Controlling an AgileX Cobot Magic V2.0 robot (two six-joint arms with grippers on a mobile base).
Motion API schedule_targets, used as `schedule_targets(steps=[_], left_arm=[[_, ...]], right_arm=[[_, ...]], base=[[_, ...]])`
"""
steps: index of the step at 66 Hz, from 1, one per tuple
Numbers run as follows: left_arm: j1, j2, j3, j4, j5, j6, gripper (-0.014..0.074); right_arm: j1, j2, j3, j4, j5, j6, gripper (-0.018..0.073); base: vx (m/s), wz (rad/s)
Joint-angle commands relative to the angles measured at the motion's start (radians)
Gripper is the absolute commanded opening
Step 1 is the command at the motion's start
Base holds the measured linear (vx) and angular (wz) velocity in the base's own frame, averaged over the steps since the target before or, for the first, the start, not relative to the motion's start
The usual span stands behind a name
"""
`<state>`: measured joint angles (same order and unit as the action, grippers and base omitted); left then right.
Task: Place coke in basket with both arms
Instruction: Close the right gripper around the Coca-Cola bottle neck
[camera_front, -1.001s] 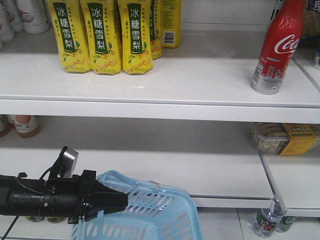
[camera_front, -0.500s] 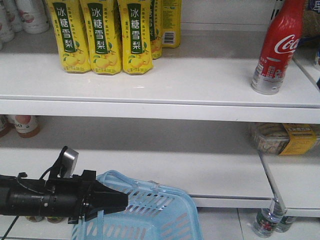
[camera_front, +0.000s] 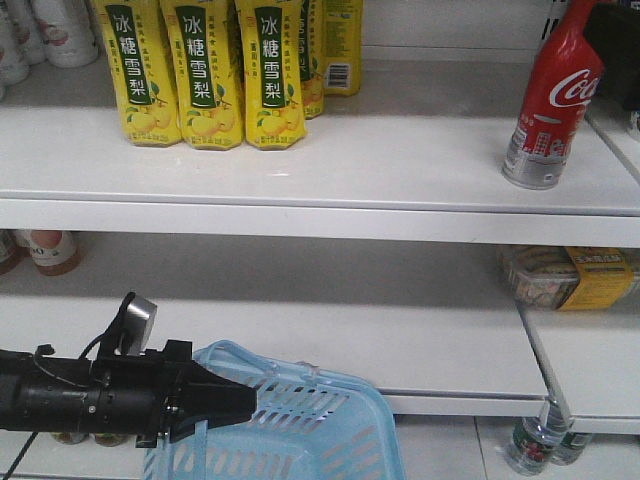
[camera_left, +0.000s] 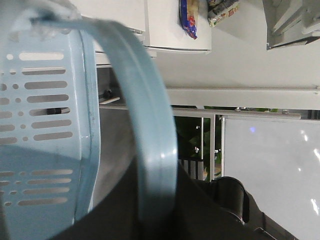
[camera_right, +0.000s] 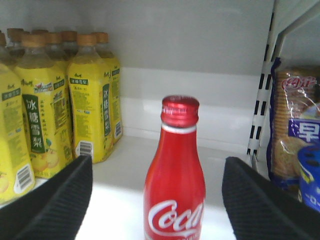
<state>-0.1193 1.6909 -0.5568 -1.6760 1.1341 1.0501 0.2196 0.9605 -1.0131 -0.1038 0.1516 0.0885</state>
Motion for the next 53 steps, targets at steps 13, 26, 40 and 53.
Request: schedule_targets(steps=[13, 26, 40, 53], left_arm=[[-0.004, -0.044, -0.019, -0.097, 0.099, 0.007, -0.0006], [-0.004, -0.044, -0.019, -0.097, 0.099, 0.007, -0.0006], [-0.004, -0.044, -0.019, -0.097, 0.099, 0.007, -0.0006], [-0.004, -0.044, -0.019, -0.097, 0.099, 0.007, -0.0006]], right_arm=[[0.0, 0.079, -0.104, -0.043, -0.048, -0.007, 0.0517], [0.0, 0.114, -0.104, -0.043, -0.057, -0.007, 0.0517], [0.0, 0.137, -0.104, -0.043, -0.107, -0.007, 0.0517], [-0.002, 0.147, -0.104, -0.042, -0.117, -0.007, 0.0517]], base=[[0.0, 0.0], [0.0, 0.0], [0.0, 0.0], [0.0, 0.0]])
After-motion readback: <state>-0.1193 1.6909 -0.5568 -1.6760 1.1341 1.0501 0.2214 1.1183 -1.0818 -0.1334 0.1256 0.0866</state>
